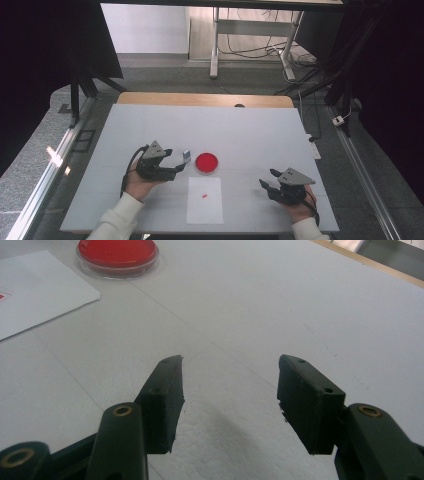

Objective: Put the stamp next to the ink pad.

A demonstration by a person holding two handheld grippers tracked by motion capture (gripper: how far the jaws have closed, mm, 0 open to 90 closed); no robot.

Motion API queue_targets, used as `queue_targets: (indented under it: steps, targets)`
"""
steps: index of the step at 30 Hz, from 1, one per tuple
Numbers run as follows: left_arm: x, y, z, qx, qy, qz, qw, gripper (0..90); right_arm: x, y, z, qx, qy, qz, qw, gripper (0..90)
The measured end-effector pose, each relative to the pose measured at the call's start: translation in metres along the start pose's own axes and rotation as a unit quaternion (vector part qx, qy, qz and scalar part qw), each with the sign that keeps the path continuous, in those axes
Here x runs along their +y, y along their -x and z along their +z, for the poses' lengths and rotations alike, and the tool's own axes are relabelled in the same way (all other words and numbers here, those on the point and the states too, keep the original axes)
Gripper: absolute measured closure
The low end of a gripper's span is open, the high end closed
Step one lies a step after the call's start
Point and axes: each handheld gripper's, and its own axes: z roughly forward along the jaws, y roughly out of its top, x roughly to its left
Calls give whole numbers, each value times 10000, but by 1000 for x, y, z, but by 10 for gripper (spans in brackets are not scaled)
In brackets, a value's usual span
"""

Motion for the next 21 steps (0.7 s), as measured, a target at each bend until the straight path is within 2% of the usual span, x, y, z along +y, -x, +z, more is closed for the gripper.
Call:
queue_targets:
  steps: [6, 13, 21]
  targets:
    - [-9, -1, -9, 18, 1, -54, 10000, 265, 0, 1, -1, -33, -9, 11, 10000, 435]
    - [-19, 2, -19, 91, 3, -19, 10000, 269, -1, 3, -2, 6, 10, 17, 10000, 434]
    - [-40, 6, -30, 151, -63, -51, 9999, 274, -2, 6, -5, 49, 37, -2, 10000, 434]
